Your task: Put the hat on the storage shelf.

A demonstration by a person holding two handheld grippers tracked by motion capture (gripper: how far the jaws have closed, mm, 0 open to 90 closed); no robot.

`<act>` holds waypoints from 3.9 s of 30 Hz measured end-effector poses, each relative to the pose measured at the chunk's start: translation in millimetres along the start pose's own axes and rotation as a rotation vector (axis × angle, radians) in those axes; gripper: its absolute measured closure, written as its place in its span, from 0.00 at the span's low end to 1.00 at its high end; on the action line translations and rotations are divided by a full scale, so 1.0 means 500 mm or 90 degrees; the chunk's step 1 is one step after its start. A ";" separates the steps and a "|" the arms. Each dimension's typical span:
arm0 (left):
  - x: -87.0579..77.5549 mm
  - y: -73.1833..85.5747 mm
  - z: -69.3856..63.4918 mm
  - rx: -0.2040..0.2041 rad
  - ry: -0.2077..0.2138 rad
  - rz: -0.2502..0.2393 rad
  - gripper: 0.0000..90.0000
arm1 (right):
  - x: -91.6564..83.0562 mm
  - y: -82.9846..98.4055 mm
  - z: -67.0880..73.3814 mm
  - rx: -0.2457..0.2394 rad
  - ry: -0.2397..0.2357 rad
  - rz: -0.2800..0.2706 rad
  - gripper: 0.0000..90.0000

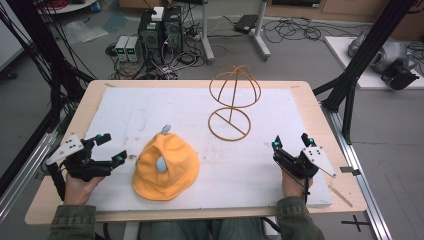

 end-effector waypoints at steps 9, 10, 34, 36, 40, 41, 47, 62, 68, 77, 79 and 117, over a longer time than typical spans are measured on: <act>0.044 0.033 -0.041 0.018 0.065 0.056 0.09 | 0.000 0.001 0.002 0.002 -0.005 0.002 0.12; 0.047 0.034 -0.044 0.016 0.070 0.057 0.09 | 0.000 0.001 0.002 0.002 -0.005 0.002 0.12; 0.075 0.063 -0.070 0.073 0.077 0.121 0.96 | -0.003 -0.002 -0.003 0.000 -0.007 -0.002 0.12; 0.074 0.059 -0.068 0.076 0.064 0.112 0.96 | -0.003 -0.002 -0.003 -0.003 -0.007 -0.003 0.12; 0.068 0.033 -0.060 0.083 0.010 0.069 0.96 | -0.003 -0.003 -0.003 -0.003 -0.007 -0.005 0.12; 0.066 0.023 -0.058 0.084 -0.007 0.056 0.96 | -0.002 -0.002 -0.002 0.000 -0.007 -0.005 0.12; 0.059 -0.024 -0.047 0.141 -0.167 -0.003 0.96 | 0.004 0.004 0.004 -0.001 -0.012 0.003 0.12; 0.093 -0.131 -0.056 0.076 -0.139 -0.075 0.96 | 0.013 0.006 0.019 0.001 -0.027 0.004 0.12; 0.131 -0.247 -0.064 0.081 -0.134 -0.130 0.96 | 0.017 0.013 0.026 0.006 -0.032 0.011 0.12; 0.233 -0.385 -0.088 0.103 -0.100 -0.212 0.96 | 0.021 0.013 0.025 0.016 -0.038 0.010 0.12; 0.260 -0.408 -0.095 0.097 -0.088 -0.224 0.96 | 0.021 0.013 0.022 0.024 -0.037 0.009 0.12; 0.597 -0.259 -0.172 0.047 0.046 0.007 0.95 | 0.026 0.008 0.008 0.067 -0.038 -0.003 0.12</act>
Point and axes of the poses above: each handheld gripper's, and its own axes: x roughly forward along the jaws, y roughly out of its underside, z roughly to its left, the point moved 8 cm from there along x, roughly forward along the jaws, and after that the axes turned 12 degrees about -z, right-handed, at the moved point
